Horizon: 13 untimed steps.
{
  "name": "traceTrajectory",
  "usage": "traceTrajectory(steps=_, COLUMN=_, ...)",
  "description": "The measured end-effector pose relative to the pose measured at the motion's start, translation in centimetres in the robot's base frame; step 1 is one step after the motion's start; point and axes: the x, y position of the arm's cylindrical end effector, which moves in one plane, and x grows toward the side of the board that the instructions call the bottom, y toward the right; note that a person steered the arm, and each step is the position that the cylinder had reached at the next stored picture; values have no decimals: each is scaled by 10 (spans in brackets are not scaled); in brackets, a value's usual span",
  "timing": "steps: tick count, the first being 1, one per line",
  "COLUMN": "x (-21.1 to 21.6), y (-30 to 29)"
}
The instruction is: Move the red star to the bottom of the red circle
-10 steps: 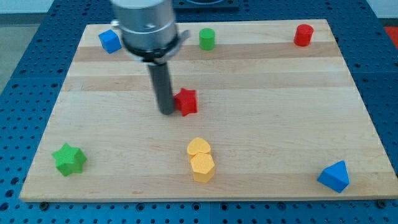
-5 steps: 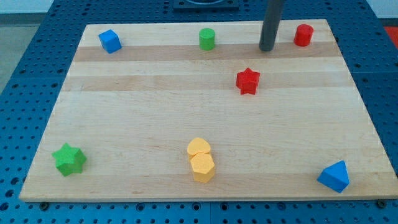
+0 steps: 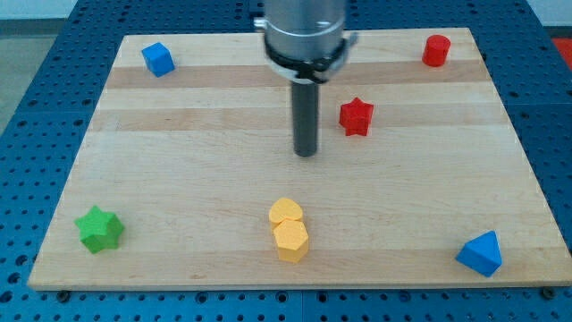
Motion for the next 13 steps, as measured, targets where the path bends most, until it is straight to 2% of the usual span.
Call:
traceTrajectory(steps=1, x=-20, y=15)
traceTrajectory(steps=2, x=-22, y=22)
traceTrajectory(steps=6, x=-138, y=141)
traceTrajectory(steps=9, x=-118, y=65)
traceTrajectory(steps=10, x=-75, y=75)
traceTrajectory(steps=11, x=-63, y=107)
traceTrajectory(steps=13, x=-66, y=121)
